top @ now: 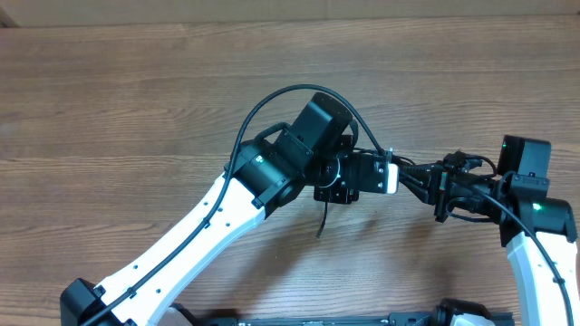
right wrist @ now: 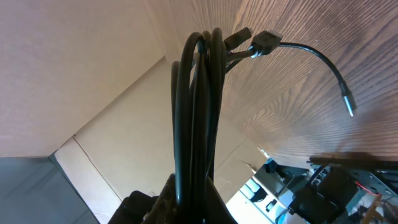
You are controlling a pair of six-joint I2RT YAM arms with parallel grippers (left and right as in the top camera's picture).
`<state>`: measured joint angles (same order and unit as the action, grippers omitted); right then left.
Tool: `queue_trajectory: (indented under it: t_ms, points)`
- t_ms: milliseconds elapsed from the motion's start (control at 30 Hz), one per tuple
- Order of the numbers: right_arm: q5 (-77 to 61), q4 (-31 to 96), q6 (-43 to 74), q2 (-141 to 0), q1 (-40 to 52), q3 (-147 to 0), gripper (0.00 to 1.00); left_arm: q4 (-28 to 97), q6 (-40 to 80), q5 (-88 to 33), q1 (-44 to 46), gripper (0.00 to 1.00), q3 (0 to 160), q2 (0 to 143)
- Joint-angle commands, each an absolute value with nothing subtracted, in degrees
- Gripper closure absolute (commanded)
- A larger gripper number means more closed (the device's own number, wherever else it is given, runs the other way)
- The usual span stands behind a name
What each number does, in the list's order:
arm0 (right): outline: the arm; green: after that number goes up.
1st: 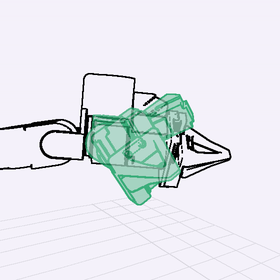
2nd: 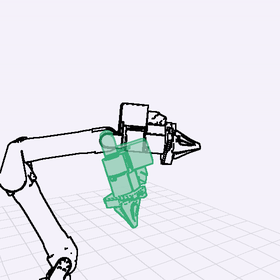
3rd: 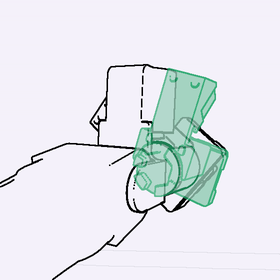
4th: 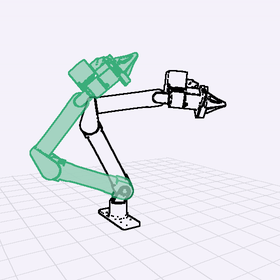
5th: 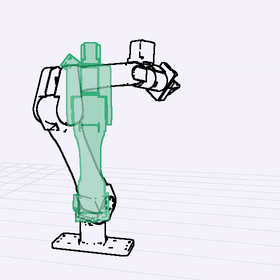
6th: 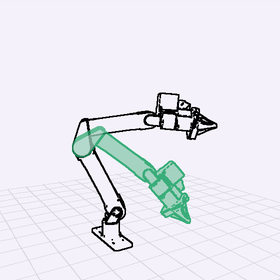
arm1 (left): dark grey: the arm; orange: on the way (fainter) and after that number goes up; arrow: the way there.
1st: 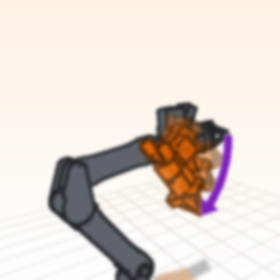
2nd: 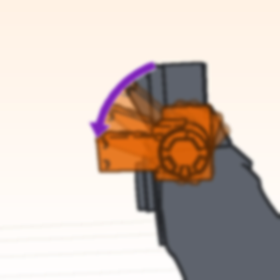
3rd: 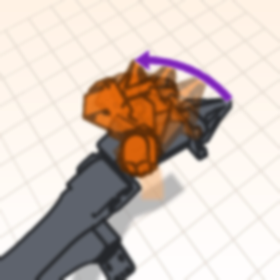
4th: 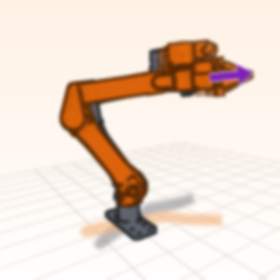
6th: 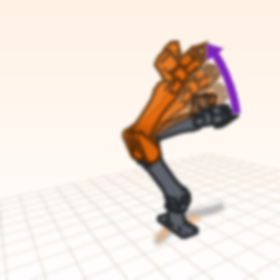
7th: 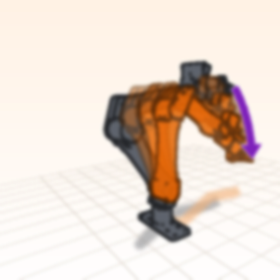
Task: Untangle cables
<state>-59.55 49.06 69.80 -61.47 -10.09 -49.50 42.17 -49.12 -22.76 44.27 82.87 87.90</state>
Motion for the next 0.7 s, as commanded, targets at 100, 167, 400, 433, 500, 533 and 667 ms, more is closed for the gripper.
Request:
queue_trajectory:
  t_ms: [100,167,400,433,500,533,667]
  points:
    - [-52.8,48.9,66.4,-61.1,-9.9,-50.5,0.11,41.1,-38.9,-21.7,44.1,0.96,83.3,88.1]
    - [-47.2,48.9,63.1,-61.1,-9.9,-50.5,0.0,40.4,-30.8,-16.8,43.6,0.96,83.3,88.1]
    - [-42.7,46.3,48.8,-61.1,-9.8,-50.5,0.0,39.6,-13.8,-11.6,40.4,0.96,83.3,88.1]
    - [-43.7,45.4,45.5,-61.1,-9.8,-50.5,0.0,39.3,-11.4,-11.6,39.8,0.96,83.3,88.1]
    - [-47.5,43.5,36.8,-61.1,-9.8,-50.5,0.0,38.5,-7.2,-12.2,39.0,0.96,83.3,88.1]
    - [-49.4,42.7,33.3,-61.1,-9.8,-50.5,0.0,38.3,-7.0,-13.5,39.0,0.96,83.3,88.1]
    - [-57.2,40.3,20.0,-61.1,-9.7,-50.5,0.0,37.6,-7.0,-19.5,39.0,0.96,83.3,88.1]
